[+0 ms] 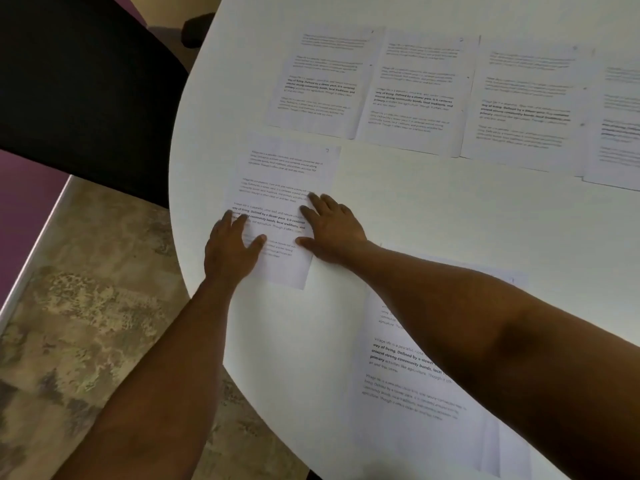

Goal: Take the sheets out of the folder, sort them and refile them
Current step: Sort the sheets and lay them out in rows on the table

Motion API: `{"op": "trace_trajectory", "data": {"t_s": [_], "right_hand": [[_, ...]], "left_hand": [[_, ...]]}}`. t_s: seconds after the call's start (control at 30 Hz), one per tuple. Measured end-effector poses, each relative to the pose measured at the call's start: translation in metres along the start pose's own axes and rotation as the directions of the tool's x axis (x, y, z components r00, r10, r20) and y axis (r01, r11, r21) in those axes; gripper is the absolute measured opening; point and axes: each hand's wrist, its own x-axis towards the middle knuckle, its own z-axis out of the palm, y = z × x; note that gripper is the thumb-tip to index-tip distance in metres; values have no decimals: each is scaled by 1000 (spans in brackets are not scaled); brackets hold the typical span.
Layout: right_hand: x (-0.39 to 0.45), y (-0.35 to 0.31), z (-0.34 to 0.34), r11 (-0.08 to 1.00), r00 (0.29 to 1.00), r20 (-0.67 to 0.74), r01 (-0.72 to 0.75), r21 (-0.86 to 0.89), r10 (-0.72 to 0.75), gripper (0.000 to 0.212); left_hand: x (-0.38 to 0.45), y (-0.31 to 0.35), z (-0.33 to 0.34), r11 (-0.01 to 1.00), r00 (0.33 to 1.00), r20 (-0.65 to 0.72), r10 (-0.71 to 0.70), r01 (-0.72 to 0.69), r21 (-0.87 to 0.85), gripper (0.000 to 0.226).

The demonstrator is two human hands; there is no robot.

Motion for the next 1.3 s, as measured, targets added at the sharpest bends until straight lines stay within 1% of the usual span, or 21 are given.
{"op": "trace_trajectory", "data": {"t_s": [0.07,0.17,0.23,0.3,0.37,0.4,0.5,0.63,0.7,0.8,0.9,0.97,1.03,1.17,1.23,1.3], "right_hand": [[-5,1,-3,999,1000,-24,-11,37,12,73],[-31,6,-4,989,984,-161,-57,140,79,66],[-63,12,1,974,955,-263,-79,213,135,59],[-101,22,11,966,911,-368,-101,236,185,51],[-141,33,24,949,862,-432,-158,272,267,47],[-161,38,29,934,841,-437,-198,299,319,45],[-214,52,44,867,788,-395,-337,366,473,46],[-273,64,57,798,713,-375,-455,396,593,50],[-294,65,58,738,666,-339,-515,435,664,54],[-319,63,61,613,582,-244,-606,507,776,60],[-332,60,65,526,562,-132,-629,572,816,59],[-335,59,67,485,562,-76,-629,607,824,57],[-336,59,66,450,550,-54,-618,644,834,54],[-337,63,65,360,506,-4,-608,708,862,45],[-339,64,64,289,477,34,-585,758,878,38],[-342,65,64,233,455,65,-568,790,888,27]], "left_hand": [[5,2,-2,1000,999,29,-16,17,-19,67],[-3,13,-1,998,1000,-25,-8,6,-56,68],[-21,27,6,995,995,-90,46,-53,-83,67],[-48,45,19,984,982,-136,128,-143,-107,63],[-79,64,34,968,973,-125,196,-213,-136,60],[-95,73,42,958,968,-104,229,-243,-151,58],[-141,101,60,934,954,-33,299,-300,-196,56],[-188,129,67,939,954,78,290,-268,-216,64],[-204,139,65,960,962,123,245,-224,-167,73],[-221,151,61,994,979,174,106,-101,-35,82],[-231,159,59,1000,978,208,-5,6,-5,81],[-234,163,59,997,974,220,-56,67,-43,77],[-234,165,59,991,968,235,-91,112,-79,77],[-235,163,59,981,962,254,-100,139,-137,73],[-235,162,60,978,963,255,-92,135,-159,65],[-236,162,60,977,963,257,-79,126,-170,51]]}}
